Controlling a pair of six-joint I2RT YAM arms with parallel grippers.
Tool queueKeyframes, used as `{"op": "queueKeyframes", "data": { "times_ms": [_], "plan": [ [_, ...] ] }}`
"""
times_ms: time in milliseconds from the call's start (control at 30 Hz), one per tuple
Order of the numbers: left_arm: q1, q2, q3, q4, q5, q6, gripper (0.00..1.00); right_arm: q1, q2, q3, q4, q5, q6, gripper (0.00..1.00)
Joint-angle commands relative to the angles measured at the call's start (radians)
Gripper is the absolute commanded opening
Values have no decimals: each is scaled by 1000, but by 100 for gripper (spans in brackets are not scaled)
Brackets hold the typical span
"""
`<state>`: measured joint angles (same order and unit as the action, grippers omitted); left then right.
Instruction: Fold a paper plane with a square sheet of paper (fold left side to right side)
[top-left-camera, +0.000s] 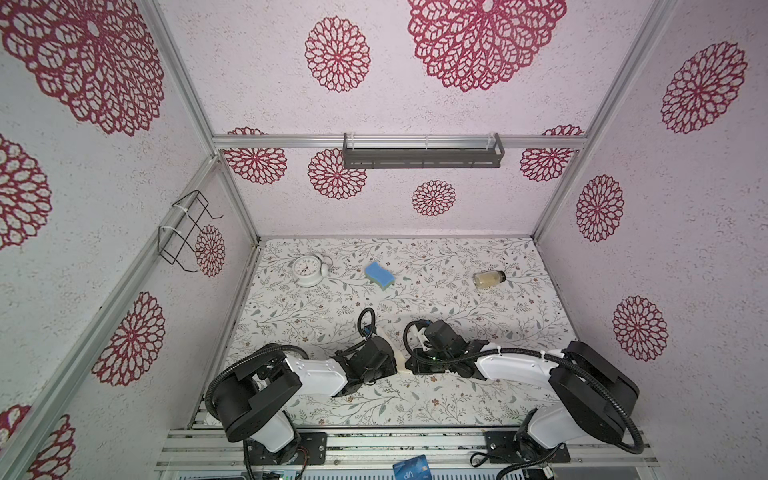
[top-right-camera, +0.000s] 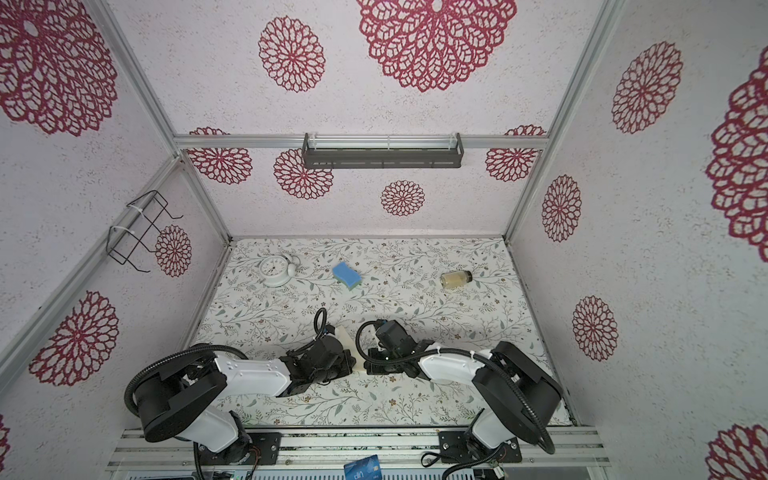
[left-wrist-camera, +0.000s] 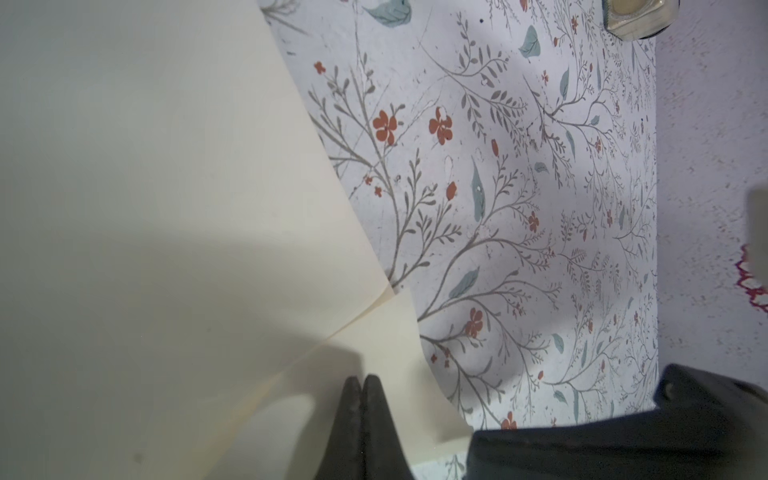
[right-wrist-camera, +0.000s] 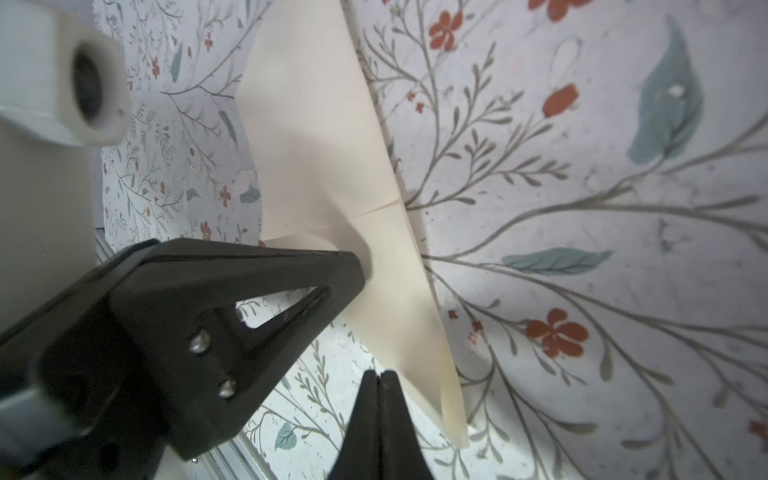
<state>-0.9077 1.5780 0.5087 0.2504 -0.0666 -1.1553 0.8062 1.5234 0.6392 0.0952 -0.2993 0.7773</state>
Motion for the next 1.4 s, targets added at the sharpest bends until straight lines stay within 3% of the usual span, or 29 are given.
{"op": "queueKeyframes", "data": {
  "times_ms": [0, 833, 1367],
  "plan": [
    [-15, 47, -25, -125, -7, -20, 0, -5, 10, 5, 78, -24, 54, 0],
    [-20, 74, -16, -128, 8, -23, 0, 23, 110, -3, 135, -14, 74, 0],
    [-21, 63, -27, -144, 8, -32, 0, -20, 6, -172, 117, 50, 88, 0]
  ]
}}
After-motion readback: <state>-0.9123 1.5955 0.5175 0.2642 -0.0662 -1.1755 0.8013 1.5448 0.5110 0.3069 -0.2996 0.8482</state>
